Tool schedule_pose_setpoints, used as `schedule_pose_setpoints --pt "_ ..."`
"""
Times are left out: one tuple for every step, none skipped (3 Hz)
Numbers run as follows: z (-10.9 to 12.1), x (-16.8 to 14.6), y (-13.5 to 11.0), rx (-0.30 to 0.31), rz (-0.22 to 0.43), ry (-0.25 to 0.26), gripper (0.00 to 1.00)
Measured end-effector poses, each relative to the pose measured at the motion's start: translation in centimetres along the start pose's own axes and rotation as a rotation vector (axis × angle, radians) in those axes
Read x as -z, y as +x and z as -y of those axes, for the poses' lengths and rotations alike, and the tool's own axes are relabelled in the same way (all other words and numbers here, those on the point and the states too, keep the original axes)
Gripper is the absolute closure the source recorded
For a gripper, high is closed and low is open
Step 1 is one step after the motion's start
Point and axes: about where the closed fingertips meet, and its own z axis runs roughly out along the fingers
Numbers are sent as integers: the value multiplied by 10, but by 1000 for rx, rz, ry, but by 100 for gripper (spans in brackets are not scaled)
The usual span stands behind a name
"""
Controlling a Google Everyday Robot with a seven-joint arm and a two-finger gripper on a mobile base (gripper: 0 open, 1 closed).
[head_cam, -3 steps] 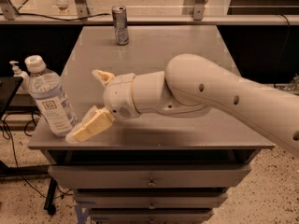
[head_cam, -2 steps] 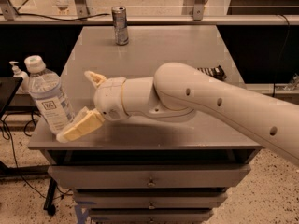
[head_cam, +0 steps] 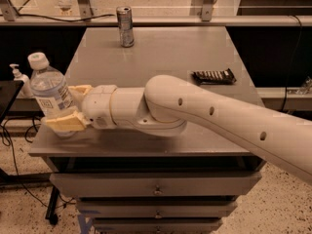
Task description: Pick blue plastic bottle
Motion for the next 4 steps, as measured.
schedule_pose_setpoints --pt "-4 -1 -7 -26 31 15 64" --pt "0 8 -16 -34 63 49 88" --pt "23 32 -38 5 87 99 100" --pt "60 66 -59 56 97 163 100"
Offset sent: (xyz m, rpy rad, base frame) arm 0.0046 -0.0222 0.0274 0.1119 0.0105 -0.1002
